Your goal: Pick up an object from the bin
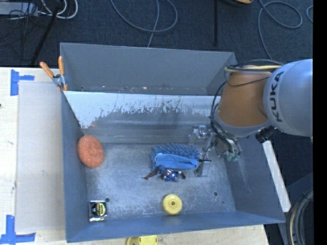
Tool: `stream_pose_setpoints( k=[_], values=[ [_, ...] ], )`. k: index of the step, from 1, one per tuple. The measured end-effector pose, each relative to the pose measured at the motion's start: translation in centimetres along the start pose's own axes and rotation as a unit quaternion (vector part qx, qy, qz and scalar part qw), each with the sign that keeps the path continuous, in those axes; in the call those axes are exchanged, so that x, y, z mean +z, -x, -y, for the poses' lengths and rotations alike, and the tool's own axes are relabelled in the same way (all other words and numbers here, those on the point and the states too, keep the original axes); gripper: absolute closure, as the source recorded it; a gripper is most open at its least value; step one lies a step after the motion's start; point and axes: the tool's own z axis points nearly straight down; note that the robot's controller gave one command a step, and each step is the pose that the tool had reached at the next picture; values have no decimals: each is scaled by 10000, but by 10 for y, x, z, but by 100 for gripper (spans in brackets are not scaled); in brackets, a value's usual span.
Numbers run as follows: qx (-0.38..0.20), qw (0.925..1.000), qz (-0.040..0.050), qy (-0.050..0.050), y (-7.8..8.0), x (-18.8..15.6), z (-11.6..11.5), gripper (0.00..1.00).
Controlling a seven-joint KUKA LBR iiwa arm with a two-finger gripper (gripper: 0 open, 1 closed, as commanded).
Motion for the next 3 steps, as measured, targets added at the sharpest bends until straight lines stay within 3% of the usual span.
stream_pose_setpoints(
  k=[1, 2, 3],
  values=[
    [-104, 9999, -58, 7, -7, 33, -13, 0],
    [34, 10000, -28, 0, -15, 48, -35, 0],
    [735, 9973, -40, -2, -23, 59, -61, 100]
  ],
)
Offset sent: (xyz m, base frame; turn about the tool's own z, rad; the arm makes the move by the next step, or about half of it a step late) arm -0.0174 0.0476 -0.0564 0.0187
